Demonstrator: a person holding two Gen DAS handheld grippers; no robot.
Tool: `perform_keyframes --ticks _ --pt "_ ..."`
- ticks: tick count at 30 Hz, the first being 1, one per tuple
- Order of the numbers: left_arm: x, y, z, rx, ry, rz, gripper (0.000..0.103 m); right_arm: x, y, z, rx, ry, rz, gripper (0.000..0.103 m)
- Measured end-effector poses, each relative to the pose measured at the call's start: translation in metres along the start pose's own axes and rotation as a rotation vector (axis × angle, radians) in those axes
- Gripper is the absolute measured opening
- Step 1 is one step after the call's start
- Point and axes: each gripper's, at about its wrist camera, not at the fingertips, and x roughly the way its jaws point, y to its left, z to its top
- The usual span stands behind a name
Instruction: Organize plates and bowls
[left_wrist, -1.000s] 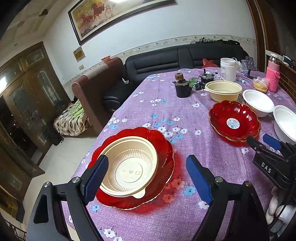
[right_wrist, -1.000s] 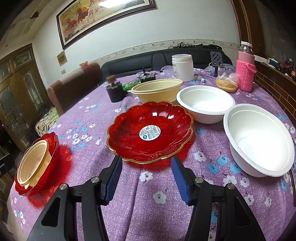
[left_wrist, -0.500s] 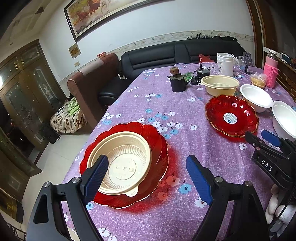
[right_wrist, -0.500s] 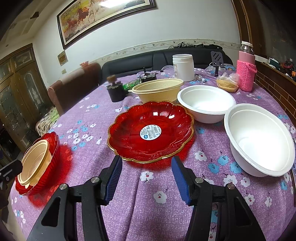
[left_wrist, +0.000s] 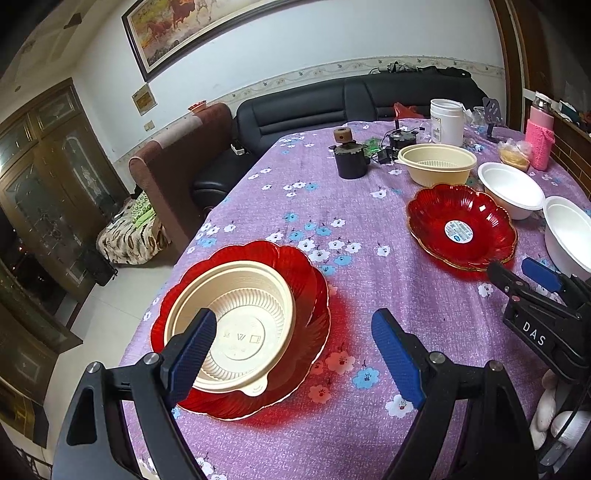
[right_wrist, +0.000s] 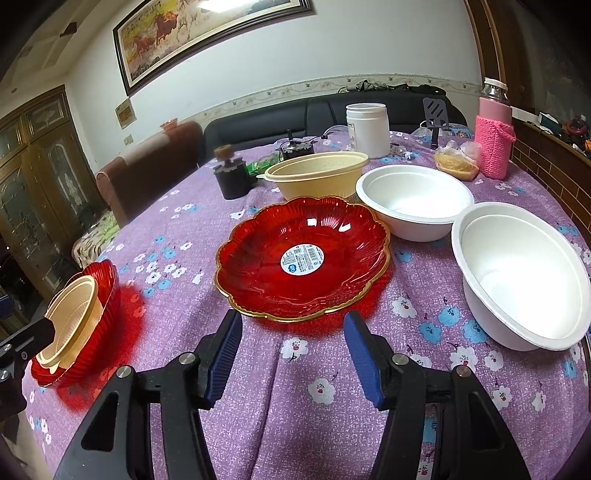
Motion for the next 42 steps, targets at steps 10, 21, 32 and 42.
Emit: perform_keyframes --ticks 10,21,32,42 --pt "0.008 -0.004 0.003 0.006 0.012 -0.010 0.086 0.003 0.000 0.000 -0.003 0.011 0.008 0.063" --pt "0.015 -0.006 0.003 0.004 0.026 -0.021 0.086 0.003 0.001 0.000 -0.009 0.017 0.016 0.064" --pt "0.019 -0.009 0.002 0.005 0.030 -0.028 0.086 0.003 0.002 0.000 -0.012 0.019 0.024 0.065" --pt "0.028 -0.009 0.041 0.001 0.065 -0.187 0.086 -0.007 -0.021 0.006 0.097 0.010 -0.002 0.065"
